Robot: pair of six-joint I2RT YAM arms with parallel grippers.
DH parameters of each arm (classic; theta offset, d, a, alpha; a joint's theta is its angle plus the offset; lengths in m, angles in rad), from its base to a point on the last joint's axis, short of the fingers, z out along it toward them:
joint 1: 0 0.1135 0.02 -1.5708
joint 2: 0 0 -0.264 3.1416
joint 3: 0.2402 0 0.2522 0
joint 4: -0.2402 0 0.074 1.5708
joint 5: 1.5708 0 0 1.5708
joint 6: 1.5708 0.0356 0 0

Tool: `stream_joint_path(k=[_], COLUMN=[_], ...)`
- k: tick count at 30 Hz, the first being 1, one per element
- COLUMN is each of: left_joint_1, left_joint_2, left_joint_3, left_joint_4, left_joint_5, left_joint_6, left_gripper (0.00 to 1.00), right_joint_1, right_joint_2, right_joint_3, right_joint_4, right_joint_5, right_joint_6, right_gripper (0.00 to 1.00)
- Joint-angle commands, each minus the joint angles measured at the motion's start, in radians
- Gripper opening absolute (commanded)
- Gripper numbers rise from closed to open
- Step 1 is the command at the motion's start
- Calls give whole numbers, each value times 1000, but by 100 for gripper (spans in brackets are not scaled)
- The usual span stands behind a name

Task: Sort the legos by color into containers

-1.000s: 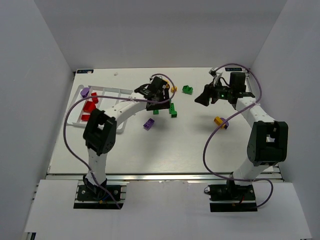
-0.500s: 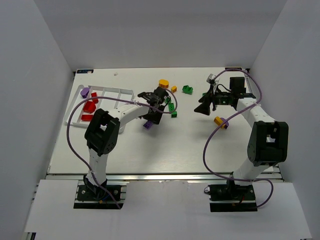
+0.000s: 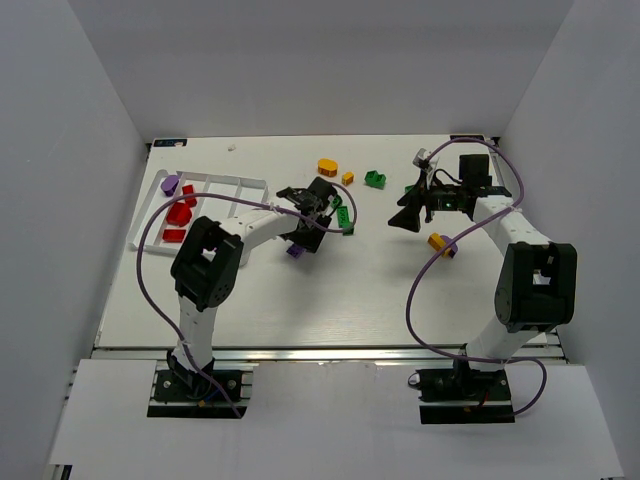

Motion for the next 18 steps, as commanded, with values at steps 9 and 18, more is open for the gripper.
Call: stream_joint_path(k=[9,18], left_joint_1=[48,81], left_joint_2=[12,-17], left_joint_3=[-47,-81], left_joint_4=[76,114], left_joint_5=[103,161], left_joint_6=[32,7], left_gripper=[53,31], right_joint_1=[-5,-5], right_joint_2=[-16,-17], right_joint_3=[-4,-13], right_joint_4=[-17,-17], right_joint_5=[-16,-17], right_joint_6=[-15,-20], right_gripper=[88,88])
